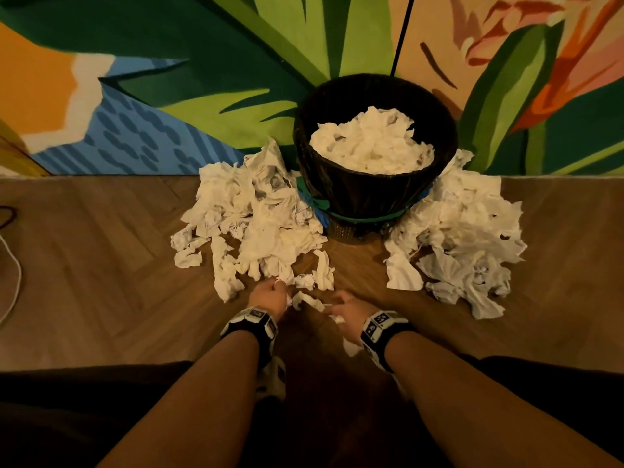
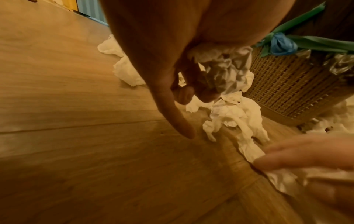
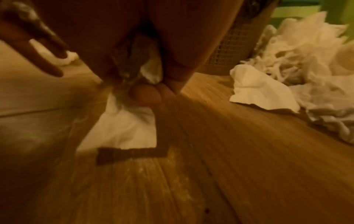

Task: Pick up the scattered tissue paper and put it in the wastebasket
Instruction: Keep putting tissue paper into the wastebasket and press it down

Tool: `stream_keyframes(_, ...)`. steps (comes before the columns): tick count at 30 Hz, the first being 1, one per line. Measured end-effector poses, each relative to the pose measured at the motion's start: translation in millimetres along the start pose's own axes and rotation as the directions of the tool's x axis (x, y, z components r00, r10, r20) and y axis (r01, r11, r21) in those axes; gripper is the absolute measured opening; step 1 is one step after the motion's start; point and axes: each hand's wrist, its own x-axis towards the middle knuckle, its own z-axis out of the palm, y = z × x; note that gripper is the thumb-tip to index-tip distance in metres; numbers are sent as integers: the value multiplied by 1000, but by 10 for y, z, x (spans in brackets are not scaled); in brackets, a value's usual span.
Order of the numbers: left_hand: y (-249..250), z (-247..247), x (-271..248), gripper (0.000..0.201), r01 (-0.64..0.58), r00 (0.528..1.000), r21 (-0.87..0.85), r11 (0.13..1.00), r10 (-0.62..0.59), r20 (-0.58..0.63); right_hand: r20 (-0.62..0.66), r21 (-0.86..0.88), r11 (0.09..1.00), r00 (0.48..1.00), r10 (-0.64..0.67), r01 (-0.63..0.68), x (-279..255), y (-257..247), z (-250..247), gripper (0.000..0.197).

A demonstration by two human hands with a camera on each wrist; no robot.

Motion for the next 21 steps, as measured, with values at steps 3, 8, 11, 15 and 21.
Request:
stream_keyframes(3, 18, -22, 2, 72, 89, 996, -37, 995, -89, 3, -4, -10, 999, 999, -50, 50, 28, -57, 29, 49)
stream_keyframes(8, 61, -27, 2, 50, 2, 1000, -46, 999, -2, 5, -158, 202, 975, 980, 122, -89, 31, 12, -115, 25)
stream_keyframes(11, 123, 26, -94, 23, -133, 986, -143, 981, 145, 79, -242, 435, 896, 946, 214, -91, 6, 65, -247, 39)
stream_keyframes(15, 286, 79, -266, 26, -251, 928, -109, 962, 271, 256, -368, 501, 863, 918, 149, 61, -24, 64, -481, 16)
stream_keyframes(21, 618, 113, -448, 38, -360, 890, -157, 920, 389, 240, -504, 591, 756, 860, 73, 283, -117, -82, -789, 32)
